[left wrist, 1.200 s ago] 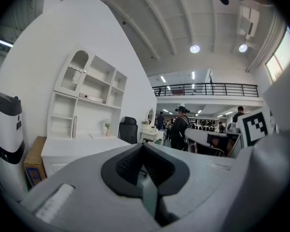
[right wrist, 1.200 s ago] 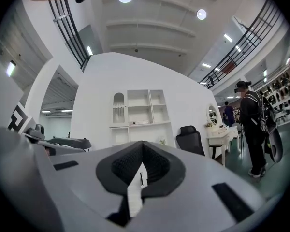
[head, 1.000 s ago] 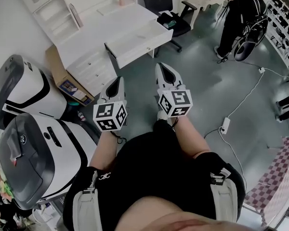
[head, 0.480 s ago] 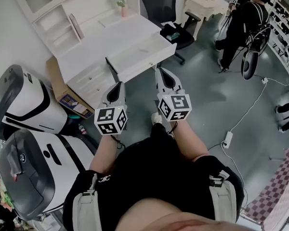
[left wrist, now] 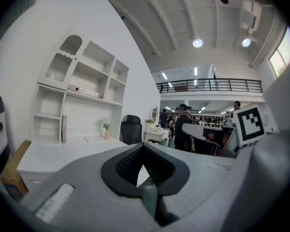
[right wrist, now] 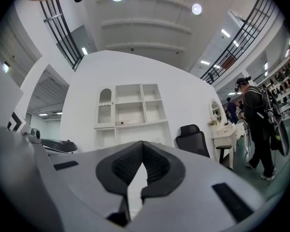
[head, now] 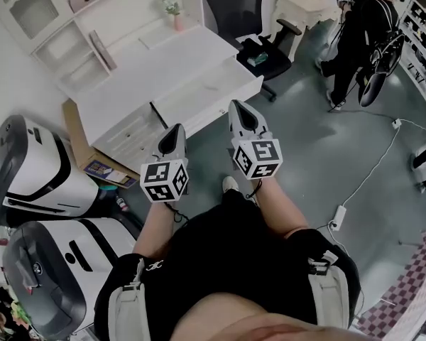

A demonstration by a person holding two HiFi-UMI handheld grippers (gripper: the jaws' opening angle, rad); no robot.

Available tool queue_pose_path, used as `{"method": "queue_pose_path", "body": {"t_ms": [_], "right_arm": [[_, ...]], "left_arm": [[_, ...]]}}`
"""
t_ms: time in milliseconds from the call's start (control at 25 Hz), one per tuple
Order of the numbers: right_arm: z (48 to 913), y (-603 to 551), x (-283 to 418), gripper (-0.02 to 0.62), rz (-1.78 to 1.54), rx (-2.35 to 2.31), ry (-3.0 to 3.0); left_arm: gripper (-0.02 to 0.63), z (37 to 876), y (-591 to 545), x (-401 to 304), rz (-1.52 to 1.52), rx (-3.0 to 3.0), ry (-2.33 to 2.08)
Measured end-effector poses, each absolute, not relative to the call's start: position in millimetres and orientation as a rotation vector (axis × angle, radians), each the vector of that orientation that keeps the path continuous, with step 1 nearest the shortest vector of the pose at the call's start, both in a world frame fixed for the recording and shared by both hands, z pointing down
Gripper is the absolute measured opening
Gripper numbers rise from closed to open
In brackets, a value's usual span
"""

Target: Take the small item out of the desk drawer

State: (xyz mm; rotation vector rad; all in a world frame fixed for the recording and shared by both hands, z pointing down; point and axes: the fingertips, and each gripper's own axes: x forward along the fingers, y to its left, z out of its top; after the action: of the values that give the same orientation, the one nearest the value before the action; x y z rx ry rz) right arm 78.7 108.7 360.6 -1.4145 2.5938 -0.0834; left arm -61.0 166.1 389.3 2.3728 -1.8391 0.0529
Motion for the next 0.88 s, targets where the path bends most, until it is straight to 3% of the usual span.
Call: {"method": "queue_pose_path", "body": {"t_ms": [880], "right_arm": [[392.7,-149.3,83.8,-0.003,-0.229,-1.343,2.767]], "left_arm": [[0.014,407.1,-82.5,-52.1,0.131,2.206,-1.868]]}}
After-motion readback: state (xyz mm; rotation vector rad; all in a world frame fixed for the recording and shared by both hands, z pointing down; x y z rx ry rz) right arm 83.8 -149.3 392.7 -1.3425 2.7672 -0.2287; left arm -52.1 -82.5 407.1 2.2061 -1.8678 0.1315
